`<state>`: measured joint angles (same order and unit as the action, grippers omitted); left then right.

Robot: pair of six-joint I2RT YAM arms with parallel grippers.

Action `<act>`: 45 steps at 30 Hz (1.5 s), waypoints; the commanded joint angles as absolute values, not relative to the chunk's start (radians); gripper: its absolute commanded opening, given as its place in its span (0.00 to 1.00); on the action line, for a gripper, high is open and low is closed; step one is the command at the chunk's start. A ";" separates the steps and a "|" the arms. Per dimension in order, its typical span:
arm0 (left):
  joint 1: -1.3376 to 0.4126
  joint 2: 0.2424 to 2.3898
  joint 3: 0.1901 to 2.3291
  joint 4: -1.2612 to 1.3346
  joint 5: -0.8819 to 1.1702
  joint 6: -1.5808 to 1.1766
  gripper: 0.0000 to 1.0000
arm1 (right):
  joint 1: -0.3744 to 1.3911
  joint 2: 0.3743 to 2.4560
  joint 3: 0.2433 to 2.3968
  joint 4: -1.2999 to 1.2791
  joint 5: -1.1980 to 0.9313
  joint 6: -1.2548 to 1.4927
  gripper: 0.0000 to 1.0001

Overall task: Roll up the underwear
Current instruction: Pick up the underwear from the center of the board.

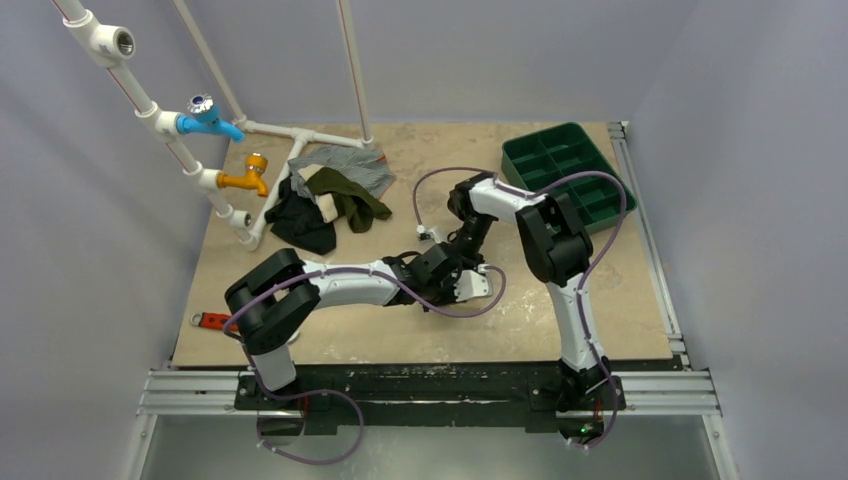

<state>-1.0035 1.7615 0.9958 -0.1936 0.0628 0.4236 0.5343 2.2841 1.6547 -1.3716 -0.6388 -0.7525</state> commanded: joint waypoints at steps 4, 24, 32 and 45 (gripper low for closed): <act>-0.994 1.736 0.957 -0.155 -0.027 0.484 0.00 | 0.490 2.148 1.618 -1.137 -0.573 -0.790 0.55; -0.920 1.661 0.999 -0.241 0.082 0.434 0.00 | 0.289 1.883 1.602 -1.191 -0.533 -0.786 0.55; -0.881 1.563 1.048 -0.313 0.124 0.408 0.00 | 0.210 1.812 1.640 -1.111 -0.457 -0.692 0.55; -0.816 1.463 1.103 -0.420 0.121 0.407 0.00 | 0.129 1.763 1.573 -0.841 -0.158 -0.488 0.51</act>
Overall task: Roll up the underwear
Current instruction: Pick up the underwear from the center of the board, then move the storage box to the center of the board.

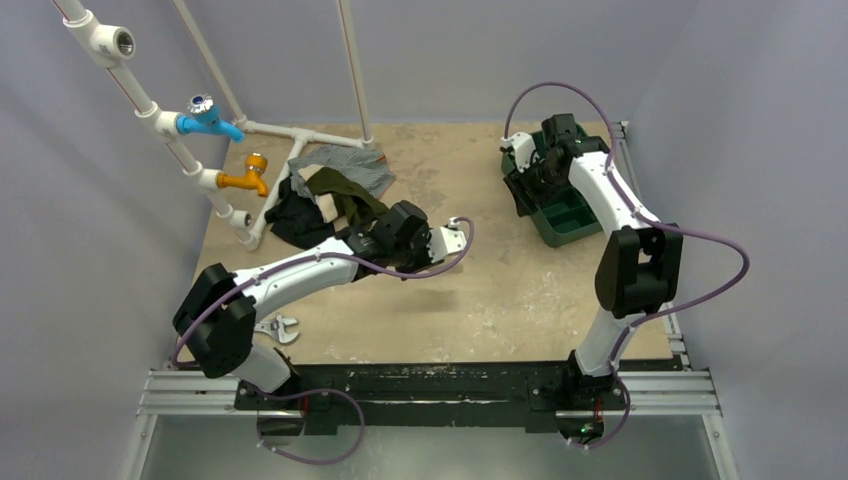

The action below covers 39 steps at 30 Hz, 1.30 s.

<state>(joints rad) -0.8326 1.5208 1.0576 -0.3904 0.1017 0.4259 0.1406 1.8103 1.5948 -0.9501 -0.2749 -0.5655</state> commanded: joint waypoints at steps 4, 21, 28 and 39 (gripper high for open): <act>-0.808 1.457 1.110 -0.440 0.114 0.406 0.00 | 0.112 1.764 1.563 -0.820 -0.131 -0.465 0.51; -0.796 1.433 1.134 -0.489 0.101 0.395 0.00 | 0.072 1.834 1.436 -0.739 -0.127 -0.426 0.48; -0.788 1.424 1.141 -0.505 0.097 0.394 0.00 | 0.076 1.777 1.324 -0.755 -0.235 -0.399 0.46; -0.731 1.372 1.180 -0.594 0.037 0.428 0.00 | 0.204 1.537 1.127 -0.799 -0.451 -0.467 0.50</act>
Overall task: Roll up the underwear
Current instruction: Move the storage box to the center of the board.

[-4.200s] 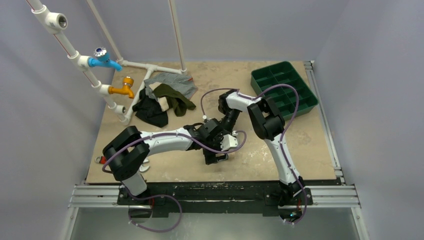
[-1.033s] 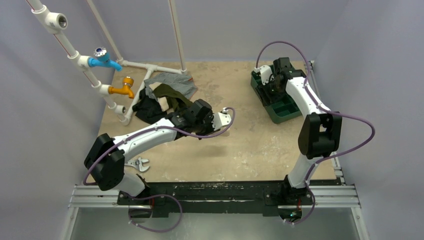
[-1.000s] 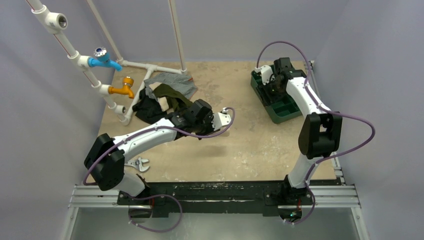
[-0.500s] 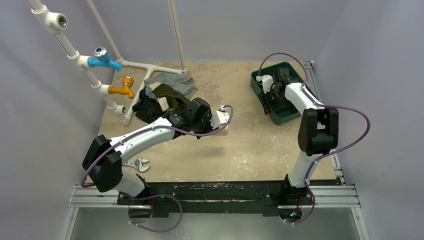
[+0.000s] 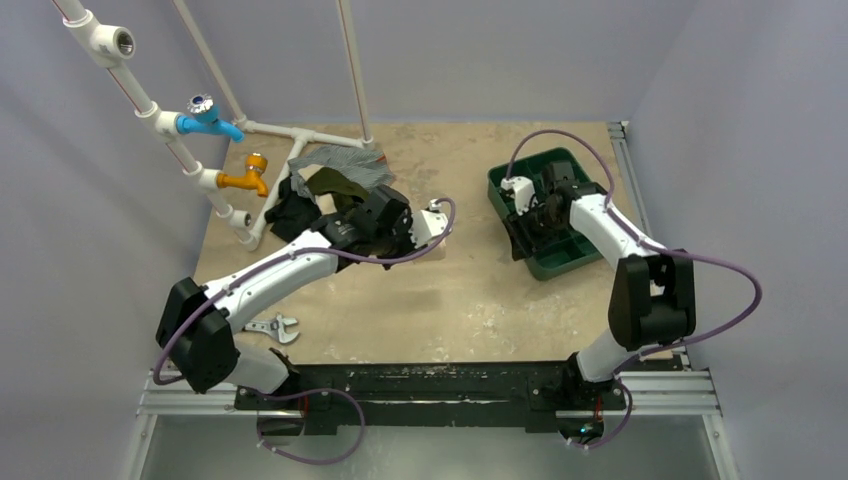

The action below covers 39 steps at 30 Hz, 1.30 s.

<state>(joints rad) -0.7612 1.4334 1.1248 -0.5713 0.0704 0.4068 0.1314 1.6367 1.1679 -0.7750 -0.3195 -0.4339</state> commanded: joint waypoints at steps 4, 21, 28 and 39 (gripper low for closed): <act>-0.699 1.376 1.211 -0.637 0.034 0.439 0.00 | 0.297 1.517 1.092 -0.778 -0.544 -0.490 0.51; -0.553 1.509 1.380 -0.618 0.142 0.389 0.00 | 0.400 1.487 1.168 -0.702 -0.615 -0.529 0.50; -0.556 1.704 1.621 -0.630 0.187 0.376 0.00 | 0.213 1.455 1.245 -0.723 -0.594 -0.515 0.50; -0.663 2.030 2.028 -0.632 0.145 0.419 0.00 | 0.036 1.367 1.182 -0.662 -0.550 -0.447 0.51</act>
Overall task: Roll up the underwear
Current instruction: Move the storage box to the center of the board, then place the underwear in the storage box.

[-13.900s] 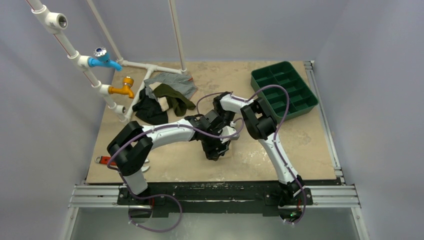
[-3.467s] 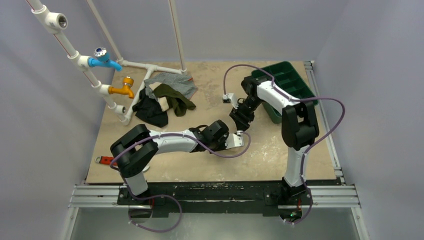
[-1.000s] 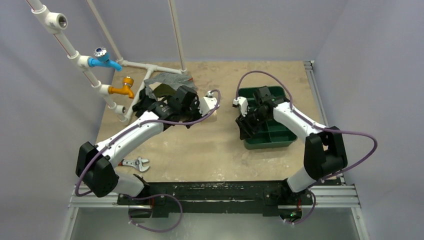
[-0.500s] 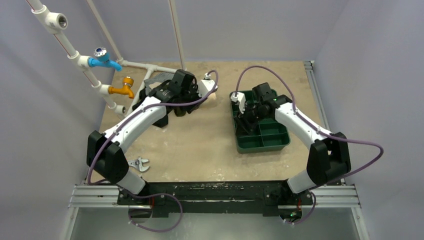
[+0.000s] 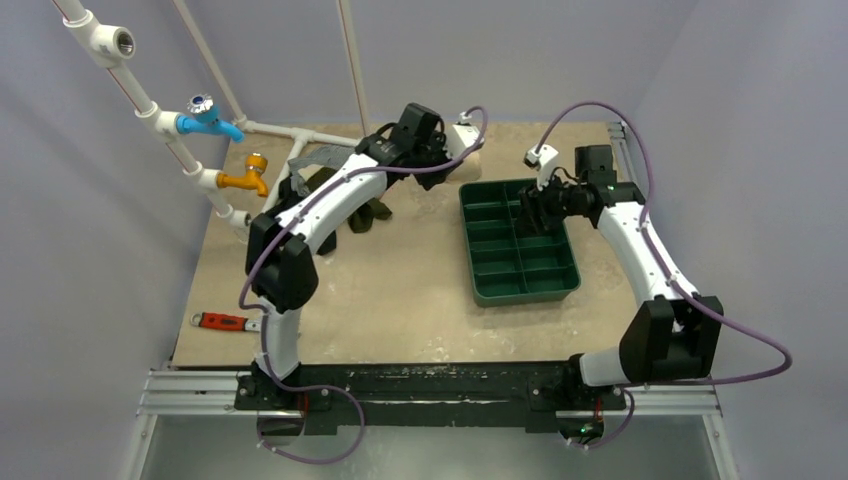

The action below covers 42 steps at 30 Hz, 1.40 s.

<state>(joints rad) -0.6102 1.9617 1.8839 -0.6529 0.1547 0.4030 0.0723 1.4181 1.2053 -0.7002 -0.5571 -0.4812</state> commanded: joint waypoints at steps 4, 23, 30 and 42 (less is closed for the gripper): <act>-0.697 2.146 2.146 -0.658 0.110 0.455 0.00 | -0.033 1.341 1.153 -0.663 -0.568 -0.440 0.51; -0.754 2.382 2.306 -0.649 0.010 0.574 0.00 | -0.112 1.284 1.036 -0.644 -0.619 -0.445 0.51; -0.778 2.398 2.280 -0.650 -0.042 0.559 0.00 | -0.120 1.292 1.029 -0.644 -0.622 -0.457 0.51; -0.785 2.426 2.261 -0.666 -0.161 0.524 0.00 | -0.124 1.297 1.026 -0.652 -0.632 -0.466 0.51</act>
<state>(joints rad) -0.7895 2.4393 2.2593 -0.6785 -0.1070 0.5499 -0.1188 1.3125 1.0260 -0.6662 -0.5953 -0.4538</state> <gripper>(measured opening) 0.257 0.507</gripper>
